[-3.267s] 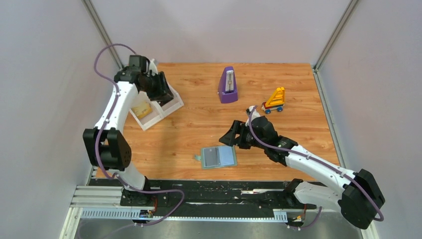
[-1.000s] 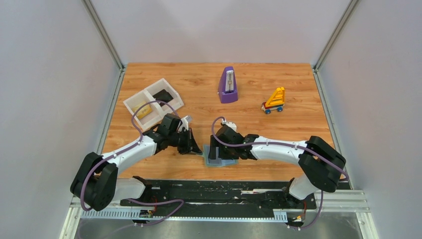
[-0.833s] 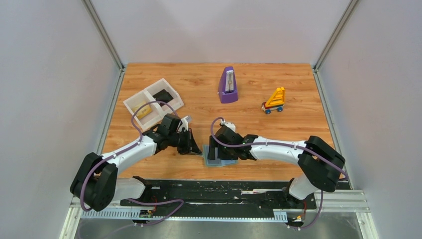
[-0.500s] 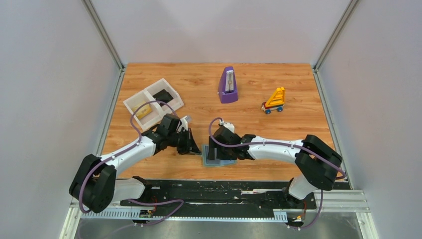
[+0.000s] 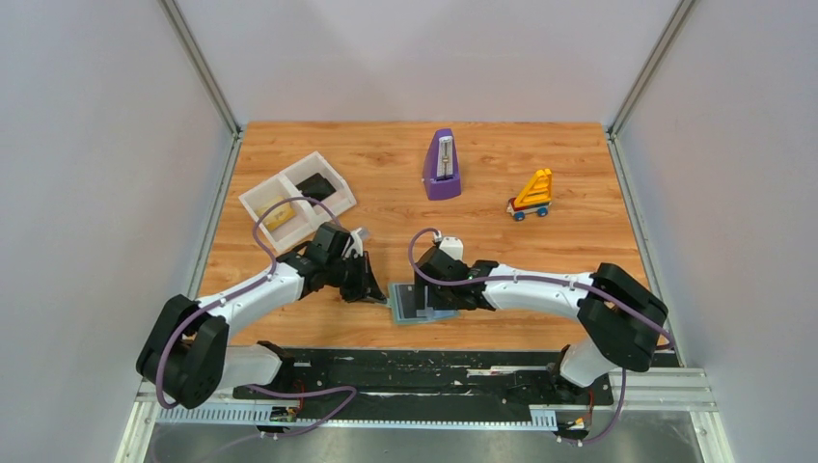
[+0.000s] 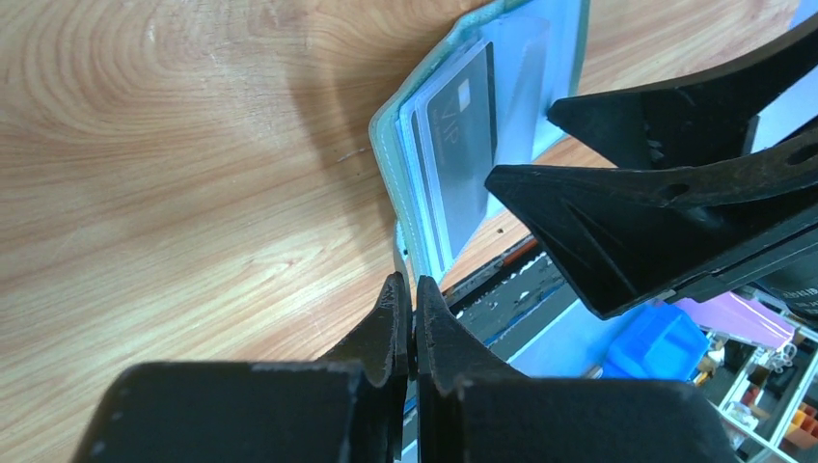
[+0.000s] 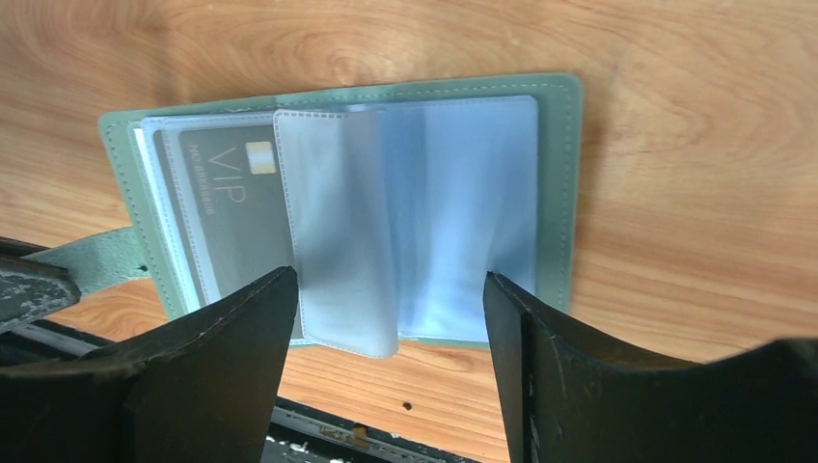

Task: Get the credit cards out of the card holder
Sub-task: Remove the credit card from the card holder.

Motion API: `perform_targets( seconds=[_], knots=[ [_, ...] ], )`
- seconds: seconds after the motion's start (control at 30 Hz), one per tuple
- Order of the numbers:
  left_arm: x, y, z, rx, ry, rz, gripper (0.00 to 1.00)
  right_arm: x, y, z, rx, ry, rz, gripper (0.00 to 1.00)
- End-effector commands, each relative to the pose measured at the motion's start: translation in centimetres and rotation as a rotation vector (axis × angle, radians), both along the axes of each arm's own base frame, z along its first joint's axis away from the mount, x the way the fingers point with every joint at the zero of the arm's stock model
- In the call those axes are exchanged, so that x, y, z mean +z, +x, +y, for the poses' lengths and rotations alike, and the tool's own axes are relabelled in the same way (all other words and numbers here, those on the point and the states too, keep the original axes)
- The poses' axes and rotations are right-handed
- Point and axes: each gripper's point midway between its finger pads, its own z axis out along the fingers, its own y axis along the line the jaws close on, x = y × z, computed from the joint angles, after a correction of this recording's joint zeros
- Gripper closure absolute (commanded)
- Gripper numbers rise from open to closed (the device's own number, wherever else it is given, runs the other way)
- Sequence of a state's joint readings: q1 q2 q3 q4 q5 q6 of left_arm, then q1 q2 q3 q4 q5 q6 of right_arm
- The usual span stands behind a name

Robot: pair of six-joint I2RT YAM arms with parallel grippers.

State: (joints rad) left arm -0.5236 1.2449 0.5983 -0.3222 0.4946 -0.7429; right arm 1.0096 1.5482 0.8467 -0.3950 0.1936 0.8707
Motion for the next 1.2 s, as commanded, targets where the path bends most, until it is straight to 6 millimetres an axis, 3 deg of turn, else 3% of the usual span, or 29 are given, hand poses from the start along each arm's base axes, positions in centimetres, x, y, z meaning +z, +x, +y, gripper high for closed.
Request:
perform_targets(
  seconds=[0.0,0.17,0.3,0.4,0.6,0.8,1.03,1.17],
  knots=[
    [-0.5,0.1,0.2,-0.01,0.024,-0.018,1.0,1.0,0.5,-1.5,-0.048,-0.037,-0.037,0.28],
    [-0.8,0.2,0.4,-0.009,0.04,-0.019,1.0,1.9,0.7,-3.7,-0.107,-0.096,-0.036,0.28],
    [-0.9,0.2,0.7,-0.009,0.068,-0.013,0.85,3.3,1.1,-4.5,-0.129,-0.076,-0.048,0.31],
    [-0.6,0.4,1.2,0.001,0.096,-0.026,0.69,4.6,1.4,-3.6,-0.067,-0.049,-0.065,0.33],
    [0.5,1.3,1.7,0.012,0.152,-0.072,0.59,6.6,1.6,-1.0,0.02,0.047,-0.065,0.51],
    [1.7,2.1,-0.9,-0.022,0.025,-0.096,0.64,7.6,1.9,1.8,0.136,0.22,-0.037,0.56],
    [0.9,2.9,-2.8,-0.033,-0.063,-0.085,0.81,6.6,2.9,1.6,0.197,0.361,0.024,0.68],
    [-0.1,3.2,-2.9,-0.035,-0.057,-0.083,0.82,5.4,3.1,1.2,0.201,0.427,0.044,0.71]
  ],
)
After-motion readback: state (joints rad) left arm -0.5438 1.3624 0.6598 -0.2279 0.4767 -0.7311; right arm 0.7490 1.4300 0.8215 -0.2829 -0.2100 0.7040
